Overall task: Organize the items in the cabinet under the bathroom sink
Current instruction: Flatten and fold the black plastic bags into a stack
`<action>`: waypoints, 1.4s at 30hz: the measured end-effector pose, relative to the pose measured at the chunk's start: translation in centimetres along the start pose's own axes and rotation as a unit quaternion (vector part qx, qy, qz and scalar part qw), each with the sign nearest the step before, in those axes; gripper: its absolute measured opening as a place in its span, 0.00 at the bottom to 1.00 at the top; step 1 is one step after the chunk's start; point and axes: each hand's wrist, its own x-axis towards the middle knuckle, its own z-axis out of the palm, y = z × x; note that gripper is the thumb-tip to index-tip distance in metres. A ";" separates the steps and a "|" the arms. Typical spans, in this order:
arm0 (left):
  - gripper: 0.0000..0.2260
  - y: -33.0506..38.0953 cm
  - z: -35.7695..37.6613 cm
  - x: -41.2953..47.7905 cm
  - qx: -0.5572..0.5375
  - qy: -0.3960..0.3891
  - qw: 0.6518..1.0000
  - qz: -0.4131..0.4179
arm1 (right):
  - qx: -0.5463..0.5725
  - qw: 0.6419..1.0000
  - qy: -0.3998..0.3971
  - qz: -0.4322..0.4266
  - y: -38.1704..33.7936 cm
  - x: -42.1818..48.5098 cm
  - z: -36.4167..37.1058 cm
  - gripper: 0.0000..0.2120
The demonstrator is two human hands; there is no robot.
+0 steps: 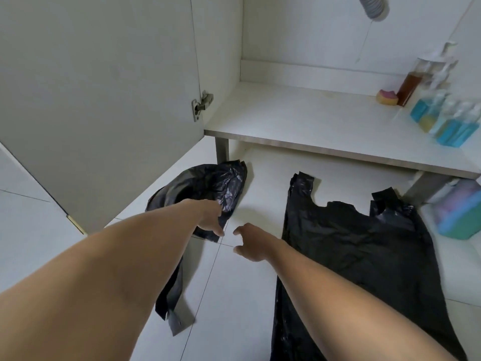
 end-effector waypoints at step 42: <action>0.08 7.3 -18.0 -11.6 -0.423 0.404 0.802 0.122 | 0.379 0.888 0.254 0.058 0.9 -6.9 -12.7 0.09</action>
